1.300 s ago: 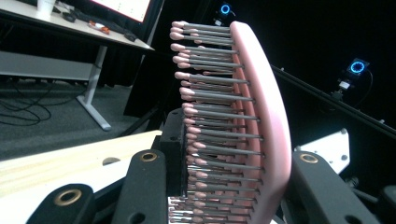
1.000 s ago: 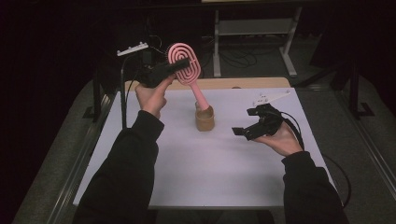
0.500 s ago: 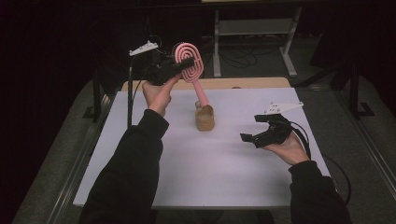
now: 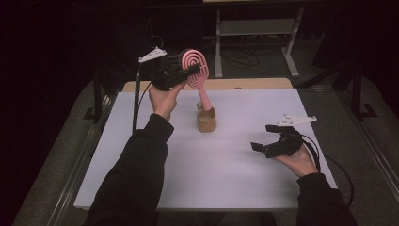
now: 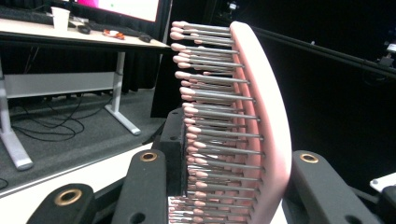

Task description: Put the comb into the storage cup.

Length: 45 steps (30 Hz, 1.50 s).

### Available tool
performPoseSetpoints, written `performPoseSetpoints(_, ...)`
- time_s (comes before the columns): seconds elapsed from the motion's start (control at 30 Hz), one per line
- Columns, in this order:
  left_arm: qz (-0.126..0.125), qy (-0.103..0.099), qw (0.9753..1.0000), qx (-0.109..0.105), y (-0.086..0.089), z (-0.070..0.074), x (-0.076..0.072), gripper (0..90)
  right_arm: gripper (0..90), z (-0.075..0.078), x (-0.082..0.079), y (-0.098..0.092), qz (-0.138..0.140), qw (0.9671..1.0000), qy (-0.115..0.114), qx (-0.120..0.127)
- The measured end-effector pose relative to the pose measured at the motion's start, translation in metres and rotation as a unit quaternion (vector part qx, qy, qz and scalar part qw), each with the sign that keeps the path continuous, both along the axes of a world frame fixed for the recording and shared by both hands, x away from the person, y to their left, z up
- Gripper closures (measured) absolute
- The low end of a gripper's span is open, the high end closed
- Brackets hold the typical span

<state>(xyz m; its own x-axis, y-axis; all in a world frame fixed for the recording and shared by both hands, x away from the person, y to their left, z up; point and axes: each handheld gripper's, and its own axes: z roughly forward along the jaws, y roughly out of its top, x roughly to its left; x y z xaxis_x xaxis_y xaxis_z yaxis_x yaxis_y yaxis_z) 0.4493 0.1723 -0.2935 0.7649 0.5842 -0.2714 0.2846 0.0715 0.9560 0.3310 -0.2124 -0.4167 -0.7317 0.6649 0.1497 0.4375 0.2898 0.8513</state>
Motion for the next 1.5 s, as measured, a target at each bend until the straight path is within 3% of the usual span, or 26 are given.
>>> performPoseSetpoints(0.2, 0.005, 0.0, 0.9999, 0.016, 0.0, -0.009, 0.001, 61.9, 0.0, -0.009, -0.007, -0.005, -0.008, 0.9999, -0.006, 0.004)
performPoseSetpoints(0.5, 0.004, 0.002, 0.9999, 0.016, -0.001, -0.024, 0.002, 61.9, 0.0, -0.012, -0.01, -0.004, -0.011, 0.9999, -0.011, -0.009)
performPoseSetpoints(0.8, 0.009, 0.009, 0.9996, 0.024, -0.006, -0.036, 0.004, 61.9, 0.0, -0.019, -0.015, -0.012, -0.022, 0.9996, -0.015, 0.006)
performPoseSetpoints(1.5, 0.014, 0.016, 0.9993, 0.031, -0.014, -0.061, 0.008, 61.9, 0.0, -0.027, -0.023, -0.02, -0.031, 0.9994, -0.014, 0.007)
